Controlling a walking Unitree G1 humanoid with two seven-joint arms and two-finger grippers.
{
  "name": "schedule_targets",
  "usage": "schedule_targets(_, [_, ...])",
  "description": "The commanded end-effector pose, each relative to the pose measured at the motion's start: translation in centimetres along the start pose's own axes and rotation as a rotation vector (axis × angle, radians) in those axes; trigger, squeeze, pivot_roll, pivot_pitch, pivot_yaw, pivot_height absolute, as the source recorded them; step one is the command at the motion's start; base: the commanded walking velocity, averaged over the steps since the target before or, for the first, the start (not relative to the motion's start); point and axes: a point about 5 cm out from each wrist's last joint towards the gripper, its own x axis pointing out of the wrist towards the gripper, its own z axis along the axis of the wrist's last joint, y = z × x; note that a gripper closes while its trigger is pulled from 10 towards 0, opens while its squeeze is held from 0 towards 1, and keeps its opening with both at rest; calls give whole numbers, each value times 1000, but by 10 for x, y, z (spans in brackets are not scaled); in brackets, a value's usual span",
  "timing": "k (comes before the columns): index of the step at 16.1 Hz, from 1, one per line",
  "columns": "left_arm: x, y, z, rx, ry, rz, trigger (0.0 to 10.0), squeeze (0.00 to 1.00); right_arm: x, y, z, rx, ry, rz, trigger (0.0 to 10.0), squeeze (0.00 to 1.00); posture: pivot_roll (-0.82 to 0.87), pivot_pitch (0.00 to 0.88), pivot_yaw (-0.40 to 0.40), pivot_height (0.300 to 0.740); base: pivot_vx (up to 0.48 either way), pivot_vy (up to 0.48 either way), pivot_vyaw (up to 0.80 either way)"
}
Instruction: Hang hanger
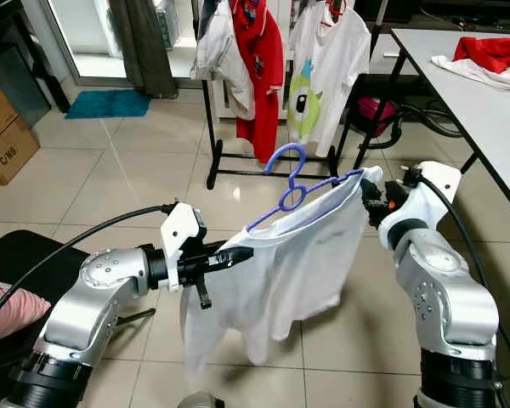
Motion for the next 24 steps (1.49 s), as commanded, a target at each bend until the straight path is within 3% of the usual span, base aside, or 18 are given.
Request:
schedule_targets(1, [0,-3,5,13,-21,-33,0,0,1,-1,3,1,-17,0,1020,0,26,36,15,740,0,0,0])
schedule_targets(4, [-1,-3,6,14,-17,-32,0,0,1,2,3,9,-26,18,667,0,28,36,16,740,0,0,0])
schedule_targets(6, [-1,-3,6,13,-16,-34,0,0,1,5,3,24,-30,37,1020,0,29,35,17,740,0,0,0])
schedule_targets(8, [-2,-1,6,18,-14,-21,0,0,1,7,3,27,-27,48,4000,0,30,34,17,740,0,0,0])
schedule_targets(9, [-2,0,6,20,-13,-13,0,0,0,6,2,44,-18,41,10000,0,30,33,17,740,0,0,0])
schedule_targets(10, [-1,0,6,21,-13,-11,0,0,-1,3,-1,91,-4,30,10000,1000,30,33,17,740,0,0,0])
schedule_targets(12, [-2,0,7,17,-22,-14,0,0,-8,-4,-8,183,28,64,10000,1000,30,33,17,740,0,0,0])
schedule_targets(13, [-3,0,7,16,-24,-15,0,0,-13,-5,-12,212,44,143,10000,1000,29,27,17,740,0,0,0])
schedule_targets(16, [-6,-1,7,10,-31,-27,0,0,-23,-2,-11,181,24,259,10000,1000,25,27,17,740,0,0,0])
schedule_targets(19, [-8,-4,6,0,-30,-50,0,0,-25,-1,-2,198,-28,267,10000,1000,25,23,14,740,0,0,0])
schedule_targets(20, [-9,-5,6,-3,-29,-56,0,0,-24,-1,-1,198,-32,268,10000,0,25,23,14,740,0,0,0])
schedule_targets(24, [-11,-8,6,-7,-28,-70,0,0,-20,-6,-10,153,27,218,10000,0,29,16,10,740,0,0,0])
